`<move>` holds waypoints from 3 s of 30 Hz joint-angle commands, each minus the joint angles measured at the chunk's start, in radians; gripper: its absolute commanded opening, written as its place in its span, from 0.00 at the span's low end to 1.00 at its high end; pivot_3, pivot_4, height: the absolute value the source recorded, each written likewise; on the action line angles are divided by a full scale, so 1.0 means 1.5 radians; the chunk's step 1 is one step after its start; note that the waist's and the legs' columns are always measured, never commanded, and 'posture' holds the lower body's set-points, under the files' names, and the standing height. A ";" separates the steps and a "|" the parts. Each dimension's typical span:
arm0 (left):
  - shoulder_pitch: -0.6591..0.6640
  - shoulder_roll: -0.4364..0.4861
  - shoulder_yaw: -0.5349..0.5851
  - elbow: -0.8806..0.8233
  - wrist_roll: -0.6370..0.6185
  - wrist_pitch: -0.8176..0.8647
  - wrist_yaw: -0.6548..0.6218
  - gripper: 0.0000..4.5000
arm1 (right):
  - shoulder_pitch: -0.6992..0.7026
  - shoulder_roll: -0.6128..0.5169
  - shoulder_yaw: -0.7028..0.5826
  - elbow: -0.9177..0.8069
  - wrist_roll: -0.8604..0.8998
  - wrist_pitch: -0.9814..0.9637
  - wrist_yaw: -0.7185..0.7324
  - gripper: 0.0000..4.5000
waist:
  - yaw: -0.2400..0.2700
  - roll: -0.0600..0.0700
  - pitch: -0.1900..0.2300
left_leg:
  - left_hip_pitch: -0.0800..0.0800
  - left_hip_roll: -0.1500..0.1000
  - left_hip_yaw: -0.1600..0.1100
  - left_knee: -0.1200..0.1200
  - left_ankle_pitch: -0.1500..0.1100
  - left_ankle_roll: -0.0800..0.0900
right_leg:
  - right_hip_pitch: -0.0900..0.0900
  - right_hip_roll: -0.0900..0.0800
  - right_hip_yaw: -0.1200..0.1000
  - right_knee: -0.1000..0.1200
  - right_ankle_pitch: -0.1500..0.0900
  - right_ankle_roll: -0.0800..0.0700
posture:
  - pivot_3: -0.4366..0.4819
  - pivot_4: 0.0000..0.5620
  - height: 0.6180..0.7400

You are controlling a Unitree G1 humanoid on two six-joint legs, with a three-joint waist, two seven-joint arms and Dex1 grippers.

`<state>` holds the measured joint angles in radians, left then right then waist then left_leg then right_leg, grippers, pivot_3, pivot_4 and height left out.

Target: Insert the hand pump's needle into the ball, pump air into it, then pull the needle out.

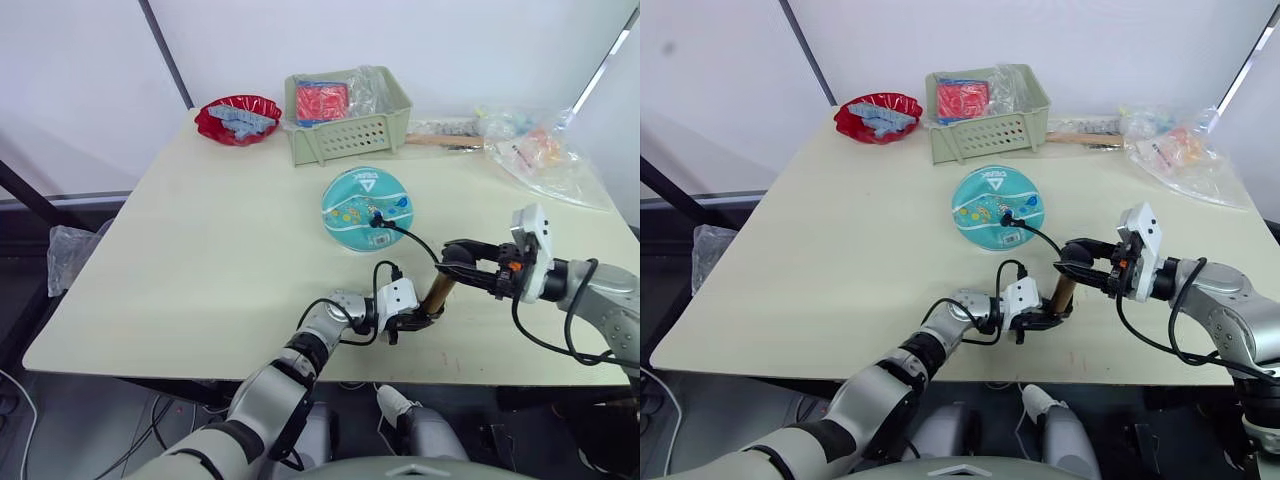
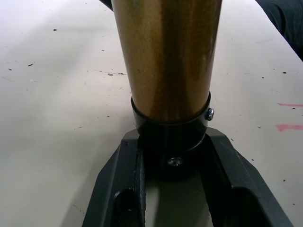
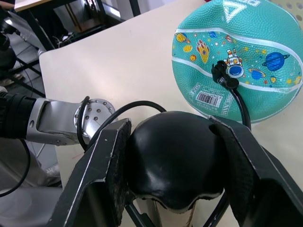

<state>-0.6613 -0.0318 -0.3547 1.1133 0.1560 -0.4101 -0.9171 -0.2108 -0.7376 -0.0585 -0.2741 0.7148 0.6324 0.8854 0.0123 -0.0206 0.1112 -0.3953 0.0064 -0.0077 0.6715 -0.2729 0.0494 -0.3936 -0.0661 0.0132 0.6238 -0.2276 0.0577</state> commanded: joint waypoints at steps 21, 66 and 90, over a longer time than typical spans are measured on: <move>0.026 0.011 -0.022 0.057 0.039 0.035 -0.013 0.25 | -0.218 -0.206 -0.227 0.004 0.246 0.264 0.006 0.46 | 0.003 0.004 0.010 | -0.004 -0.001 0.000 0.000 0.000 0.000 | -0.002 -0.005 0.000 -0.002 0.000 0.000 | 0.48 0.27 0.98; 0.019 0.013 -0.019 0.058 0.037 0.038 -0.011 0.25 | 0.011 -0.070 -0.074 -0.049 0.058 0.110 -0.019 0.46 | 0.001 0.000 0.005 | -0.004 0.000 -0.001 -0.003 0.000 0.000 | -0.001 -0.008 0.001 -0.004 0.000 0.000 | 0.48 0.27 0.98; 0.014 0.011 -0.017 0.064 0.038 0.039 -0.011 0.25 | -0.222 -0.281 -0.273 0.037 0.269 0.275 0.009 0.46 | 0.003 0.005 0.010 | -0.013 0.000 -0.001 -0.001 0.000 0.000 | -0.008 -0.008 -0.001 -0.006 0.000 0.001 | 0.48 0.27 0.98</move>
<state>-0.6853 -0.0500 -0.3545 1.1130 0.1553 -0.4081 -0.9508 -0.4821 -1.1134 -0.3664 -0.2478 1.1176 1.0645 0.9080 0.0169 -0.0136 0.1265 -0.4147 0.0057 -0.0090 0.6704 -0.2729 0.0493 -0.4050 -0.0787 0.0111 0.6150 -0.2268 0.0587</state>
